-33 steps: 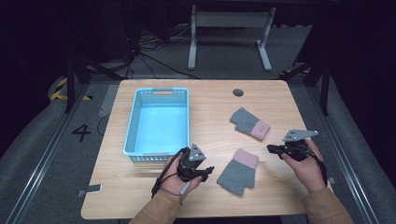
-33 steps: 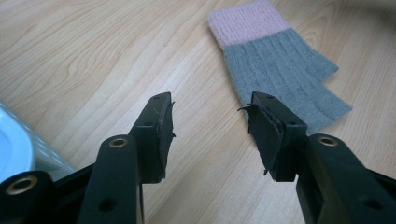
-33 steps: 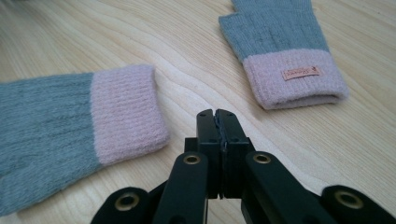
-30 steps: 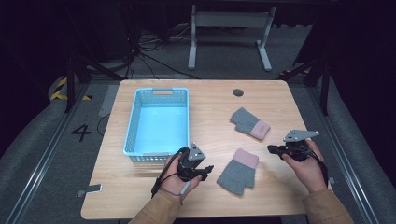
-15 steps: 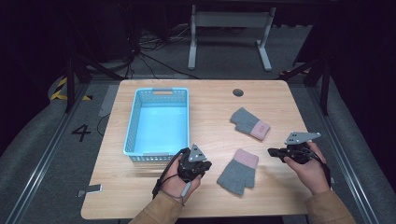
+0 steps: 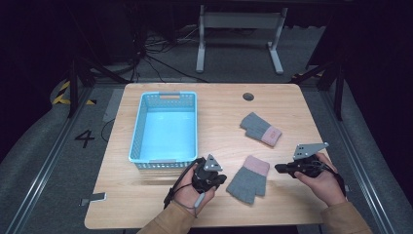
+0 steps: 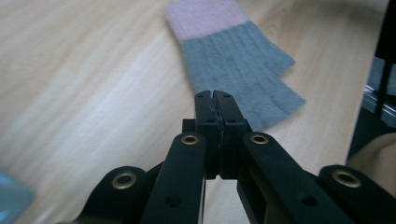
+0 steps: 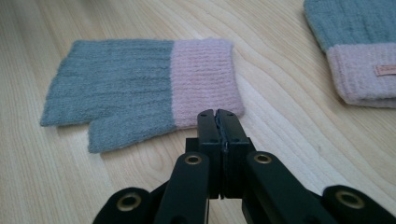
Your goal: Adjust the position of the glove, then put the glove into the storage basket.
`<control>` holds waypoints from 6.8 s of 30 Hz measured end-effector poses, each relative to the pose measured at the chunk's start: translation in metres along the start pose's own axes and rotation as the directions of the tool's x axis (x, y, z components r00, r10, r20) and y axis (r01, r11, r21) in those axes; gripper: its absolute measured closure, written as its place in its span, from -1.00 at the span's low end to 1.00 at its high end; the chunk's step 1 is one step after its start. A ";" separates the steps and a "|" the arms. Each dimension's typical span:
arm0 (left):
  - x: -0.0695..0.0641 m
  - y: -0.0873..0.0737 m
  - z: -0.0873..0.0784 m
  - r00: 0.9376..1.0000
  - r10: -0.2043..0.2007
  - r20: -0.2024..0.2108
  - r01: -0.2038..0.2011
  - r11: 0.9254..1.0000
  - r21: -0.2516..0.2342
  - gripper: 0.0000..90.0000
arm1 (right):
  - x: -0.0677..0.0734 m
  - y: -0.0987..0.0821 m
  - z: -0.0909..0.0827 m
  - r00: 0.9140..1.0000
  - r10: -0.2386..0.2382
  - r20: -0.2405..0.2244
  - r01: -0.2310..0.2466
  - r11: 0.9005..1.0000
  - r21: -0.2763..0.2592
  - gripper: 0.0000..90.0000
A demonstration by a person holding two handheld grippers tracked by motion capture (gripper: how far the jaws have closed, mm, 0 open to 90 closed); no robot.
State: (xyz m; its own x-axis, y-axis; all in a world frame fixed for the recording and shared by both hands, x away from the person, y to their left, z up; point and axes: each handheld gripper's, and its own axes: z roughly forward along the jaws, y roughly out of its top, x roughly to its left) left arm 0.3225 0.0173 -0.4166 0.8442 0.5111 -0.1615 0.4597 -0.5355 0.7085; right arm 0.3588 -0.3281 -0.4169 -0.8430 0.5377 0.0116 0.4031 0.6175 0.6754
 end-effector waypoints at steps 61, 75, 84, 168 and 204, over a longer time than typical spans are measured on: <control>-0.043 0.014 0.079 0.988 0.097 0.120 -0.114 0.982 0.148 1.00 | -0.002 -0.024 -0.016 0.996 0.081 0.045 -0.079 0.996 -0.031 0.99; -0.020 0.010 0.066 0.999 0.044 0.026 -0.047 0.989 0.137 1.00 | -0.003 -0.022 -0.015 0.996 0.082 0.042 -0.080 0.996 -0.039 0.98; -0.001 0.008 0.060 1.000 0.004 -0.028 0.000 0.992 0.122 1.00 | -0.003 -0.023 -0.015 0.996 0.085 0.040 -0.084 0.996 -0.040 0.99; 0.006 -0.021 -0.016 0.987 -0.113 -0.114 0.106 0.992 -0.065 0.57 | -0.088 0.064 0.057 0.882 0.347 0.320 -0.308 0.936 -0.167 -0.20; 0.008 -0.018 -0.011 0.990 -0.097 -0.107 0.093 0.995 -0.041 0.51 | -0.097 0.072 0.104 0.866 0.298 0.400 -0.324 0.946 -0.003 0.24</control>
State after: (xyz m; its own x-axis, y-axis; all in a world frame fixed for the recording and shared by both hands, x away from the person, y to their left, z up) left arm 0.3182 0.0386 -0.4236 0.7614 0.6295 -0.1547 0.5243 -0.4577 0.7181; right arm 0.5070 -0.2761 -0.4460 -0.4676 0.8800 -0.0835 0.6538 0.4079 0.6372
